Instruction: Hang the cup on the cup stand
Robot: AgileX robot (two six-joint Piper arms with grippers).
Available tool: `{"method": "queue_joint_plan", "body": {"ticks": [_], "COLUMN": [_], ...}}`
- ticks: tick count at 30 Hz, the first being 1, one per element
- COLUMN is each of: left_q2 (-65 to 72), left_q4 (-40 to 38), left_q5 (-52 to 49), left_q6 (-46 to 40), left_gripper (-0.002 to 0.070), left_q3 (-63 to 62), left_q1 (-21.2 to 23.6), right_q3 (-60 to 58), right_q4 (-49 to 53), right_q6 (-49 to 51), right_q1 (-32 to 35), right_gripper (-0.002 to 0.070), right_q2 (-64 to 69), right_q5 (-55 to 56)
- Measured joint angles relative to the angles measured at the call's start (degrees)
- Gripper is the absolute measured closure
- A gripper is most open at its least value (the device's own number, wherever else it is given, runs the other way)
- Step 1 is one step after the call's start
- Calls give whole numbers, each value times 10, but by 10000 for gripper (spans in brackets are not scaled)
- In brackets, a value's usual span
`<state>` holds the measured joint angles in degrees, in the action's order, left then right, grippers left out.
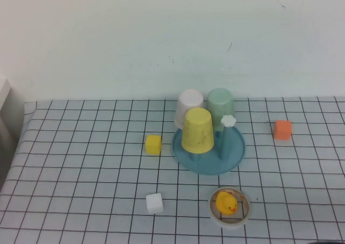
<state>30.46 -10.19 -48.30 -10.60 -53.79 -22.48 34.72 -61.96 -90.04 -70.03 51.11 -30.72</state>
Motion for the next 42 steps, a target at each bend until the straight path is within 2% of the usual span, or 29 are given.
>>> {"method": "queue_joint_plan", "body": {"ticks": [6, 8, 11, 16, 22, 38, 42], "left_q2": [-65, -85, -121, -186, -217, -218, -247], "left_q4": [31, 43, 51, 51, 37, 31, 37], "left_q5": [107, 138, 189, 263, 273, 219, 202], "left_q6": [19, 16, 5, 2, 2, 2, 2], "left_gripper": [675, 675, 675, 675, 675, 675, 675], "left_q3": [146, 197, 267, 359, 408, 413, 423], "left_q1": [0, 0, 0, 0, 0, 0, 15], "right_q3": [41, 44, 34, -30, -104, -116, -116], "right_q4": [500, 615, 707, 759, 781, 781, 781], "right_q6": [474, 580, 667, 749, 815, 819, 820], "right_q1": [0, 0, 0, 0, 0, 0, 0], "right_gripper": [678, 678, 678, 678, 678, 678, 678], "right_q2": [1, -3, -26, -108, -204, -222, -222], "right_q5": [-157, -201, -217, -157, -96, -125, -125]}}
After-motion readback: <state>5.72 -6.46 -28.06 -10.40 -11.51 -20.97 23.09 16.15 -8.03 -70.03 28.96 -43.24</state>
